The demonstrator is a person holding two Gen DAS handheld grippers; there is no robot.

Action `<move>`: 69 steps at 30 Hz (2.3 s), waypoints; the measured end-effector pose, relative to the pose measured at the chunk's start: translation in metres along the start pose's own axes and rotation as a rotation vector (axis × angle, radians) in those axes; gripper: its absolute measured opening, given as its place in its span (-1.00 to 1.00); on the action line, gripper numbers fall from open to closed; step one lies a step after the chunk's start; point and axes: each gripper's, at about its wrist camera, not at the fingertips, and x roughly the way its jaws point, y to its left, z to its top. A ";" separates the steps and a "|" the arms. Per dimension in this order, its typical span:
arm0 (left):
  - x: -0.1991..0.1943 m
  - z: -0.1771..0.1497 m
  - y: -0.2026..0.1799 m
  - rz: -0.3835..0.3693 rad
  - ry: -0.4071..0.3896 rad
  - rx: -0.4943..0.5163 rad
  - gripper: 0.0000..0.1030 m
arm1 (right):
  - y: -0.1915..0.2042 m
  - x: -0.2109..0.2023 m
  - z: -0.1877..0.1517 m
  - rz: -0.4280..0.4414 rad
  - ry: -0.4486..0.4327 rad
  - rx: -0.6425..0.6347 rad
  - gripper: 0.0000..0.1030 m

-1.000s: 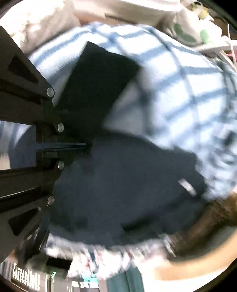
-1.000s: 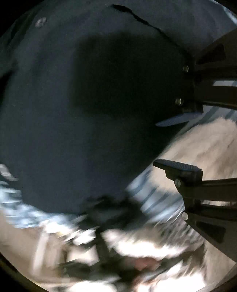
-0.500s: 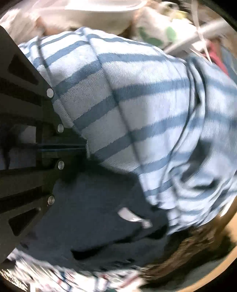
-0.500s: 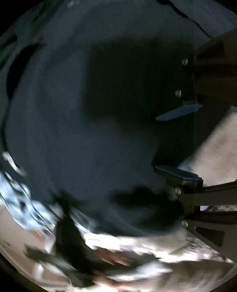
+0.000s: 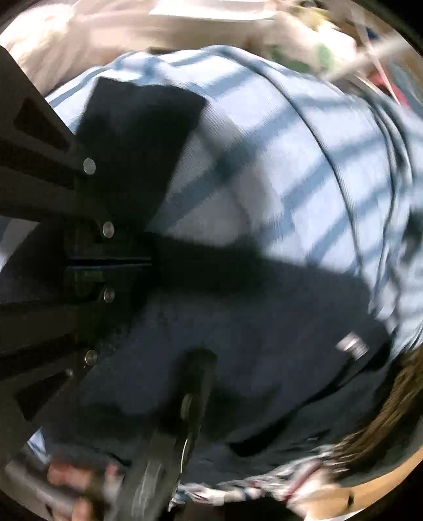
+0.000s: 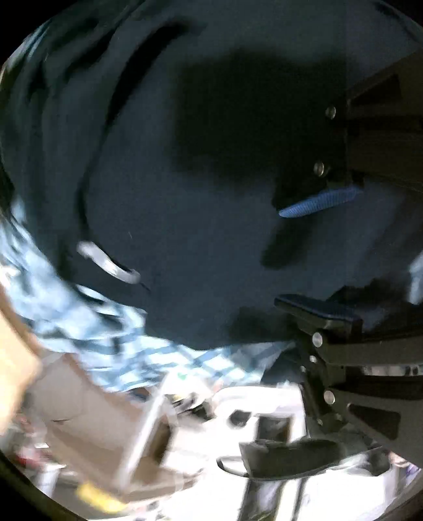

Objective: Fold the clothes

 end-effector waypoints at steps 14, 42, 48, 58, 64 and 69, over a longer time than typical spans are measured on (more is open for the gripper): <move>-0.054 -0.016 -0.017 0.007 -0.019 0.049 -0.92 | -0.008 -0.041 -0.015 -0.323 -0.011 -0.029 0.01; -0.032 -0.088 -0.026 -0.047 0.015 -0.019 -0.92 | -0.089 -0.064 -0.037 -0.429 -0.102 0.097 0.33; -0.041 -0.106 -0.017 -0.087 -0.034 -0.041 -0.93 | -0.075 -0.096 -0.031 -0.399 -0.147 0.136 0.27; -0.056 -0.132 -0.018 -0.053 -0.070 -0.025 -0.92 | -0.080 -0.065 -0.020 -0.449 -0.063 0.097 0.46; -0.065 -0.148 -0.011 -0.083 -0.090 -0.028 -0.93 | -0.078 -0.068 0.000 -0.447 -0.074 0.103 0.47; -0.073 -0.161 -0.007 -0.096 -0.094 -0.026 -0.93 | -0.073 -0.069 0.019 -0.455 -0.069 0.098 0.47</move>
